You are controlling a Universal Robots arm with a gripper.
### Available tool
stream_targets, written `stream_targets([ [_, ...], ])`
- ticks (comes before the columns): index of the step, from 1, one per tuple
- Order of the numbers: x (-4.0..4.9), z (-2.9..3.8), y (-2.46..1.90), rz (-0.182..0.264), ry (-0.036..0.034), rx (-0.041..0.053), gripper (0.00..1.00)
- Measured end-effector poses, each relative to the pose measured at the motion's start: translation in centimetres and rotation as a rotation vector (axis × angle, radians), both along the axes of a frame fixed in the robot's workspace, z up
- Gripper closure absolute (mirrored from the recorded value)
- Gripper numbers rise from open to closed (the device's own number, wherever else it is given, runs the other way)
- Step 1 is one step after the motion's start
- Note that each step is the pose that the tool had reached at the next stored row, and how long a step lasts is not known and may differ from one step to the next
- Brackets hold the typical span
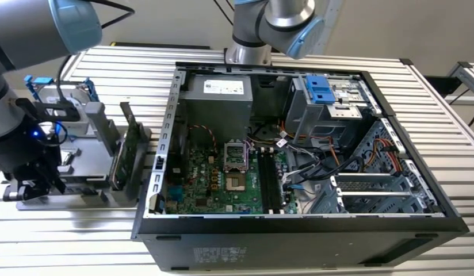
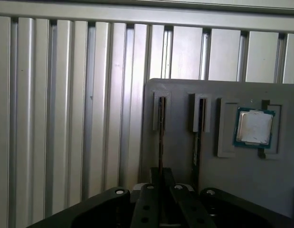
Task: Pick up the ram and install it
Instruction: 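Pick up the ram and move it above insertion slot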
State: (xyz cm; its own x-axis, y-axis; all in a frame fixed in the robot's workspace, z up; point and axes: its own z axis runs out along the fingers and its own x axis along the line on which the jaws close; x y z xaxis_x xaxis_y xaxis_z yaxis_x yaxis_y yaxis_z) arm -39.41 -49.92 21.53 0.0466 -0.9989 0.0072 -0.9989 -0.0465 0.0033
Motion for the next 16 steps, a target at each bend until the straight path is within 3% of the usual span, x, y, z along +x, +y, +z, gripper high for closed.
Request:
stream_targets([
  [16,0.0,1.57,0.0,0.0,-0.0003,0.0027,1.0],
])
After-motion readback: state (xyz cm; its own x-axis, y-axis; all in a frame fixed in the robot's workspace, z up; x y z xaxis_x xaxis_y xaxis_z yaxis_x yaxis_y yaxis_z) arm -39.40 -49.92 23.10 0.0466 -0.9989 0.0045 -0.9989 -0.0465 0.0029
